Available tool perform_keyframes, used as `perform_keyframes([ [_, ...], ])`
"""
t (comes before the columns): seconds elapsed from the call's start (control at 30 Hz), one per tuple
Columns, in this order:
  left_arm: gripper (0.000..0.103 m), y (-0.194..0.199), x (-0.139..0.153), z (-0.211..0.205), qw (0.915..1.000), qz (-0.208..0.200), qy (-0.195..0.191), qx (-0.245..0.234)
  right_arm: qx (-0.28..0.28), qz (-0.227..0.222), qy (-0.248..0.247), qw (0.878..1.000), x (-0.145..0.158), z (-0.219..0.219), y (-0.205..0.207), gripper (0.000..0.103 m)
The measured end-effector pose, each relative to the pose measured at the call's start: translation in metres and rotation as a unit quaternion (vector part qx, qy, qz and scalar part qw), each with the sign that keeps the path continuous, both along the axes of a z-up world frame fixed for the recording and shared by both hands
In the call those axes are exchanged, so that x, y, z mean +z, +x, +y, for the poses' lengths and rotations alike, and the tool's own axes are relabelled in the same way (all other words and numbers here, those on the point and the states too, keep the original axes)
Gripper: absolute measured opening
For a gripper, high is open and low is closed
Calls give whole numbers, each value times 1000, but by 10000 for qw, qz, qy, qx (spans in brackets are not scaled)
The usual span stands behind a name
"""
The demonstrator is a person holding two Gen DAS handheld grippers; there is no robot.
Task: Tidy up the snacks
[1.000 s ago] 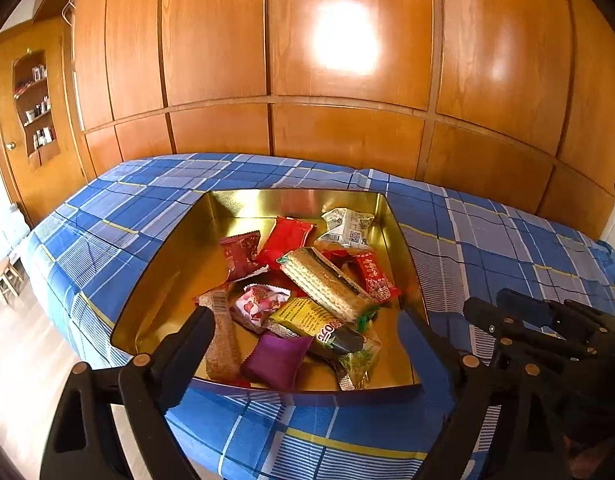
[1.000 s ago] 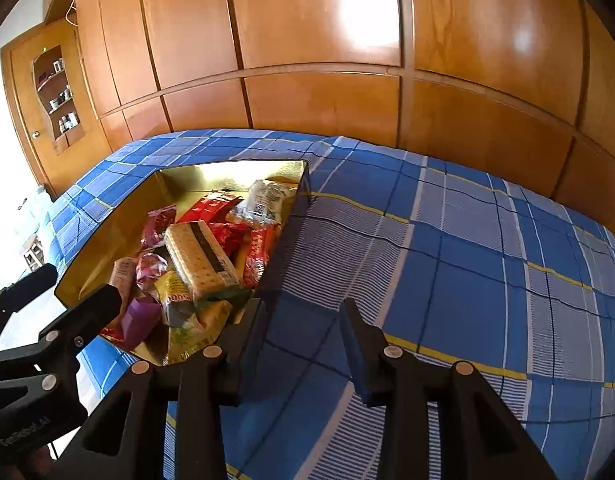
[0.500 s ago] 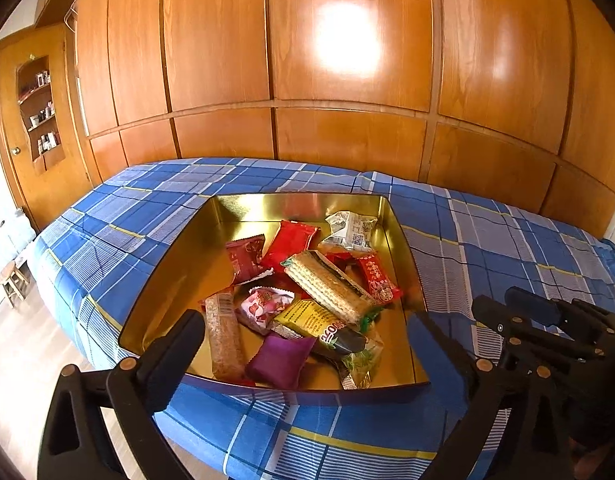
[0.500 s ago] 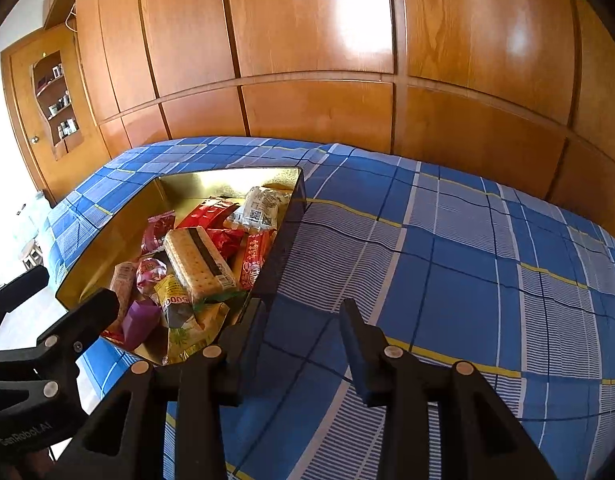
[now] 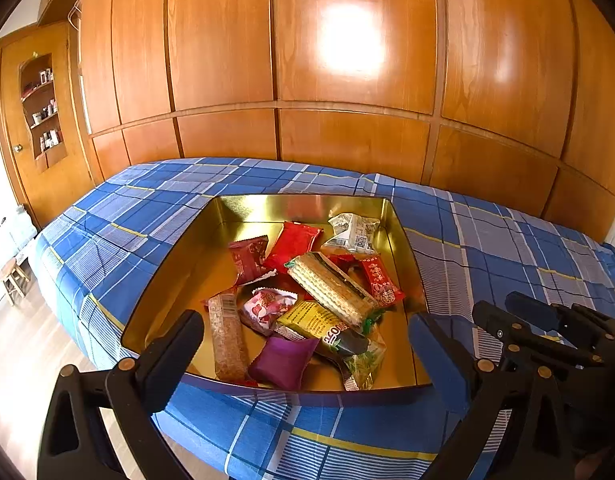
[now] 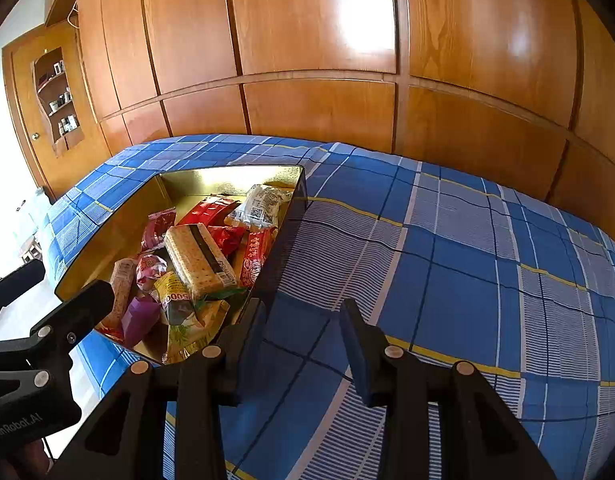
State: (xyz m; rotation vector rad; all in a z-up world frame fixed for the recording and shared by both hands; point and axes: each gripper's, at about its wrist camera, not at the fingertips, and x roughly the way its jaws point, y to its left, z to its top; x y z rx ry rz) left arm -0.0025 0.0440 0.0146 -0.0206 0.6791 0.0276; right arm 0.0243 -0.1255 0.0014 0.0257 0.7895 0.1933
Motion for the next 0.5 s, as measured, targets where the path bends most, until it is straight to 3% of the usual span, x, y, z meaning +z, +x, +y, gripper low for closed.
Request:
perform_keyframes([
  [0.33, 103, 2, 1, 1, 9994, -51, -319, -123, 14, 3, 5, 10000, -1, -3, 0, 39],
  [0.5, 103, 6, 1, 6, 9995, -32, -322, -63, -300, 138, 248, 9991, -5, -35, 10, 39],
])
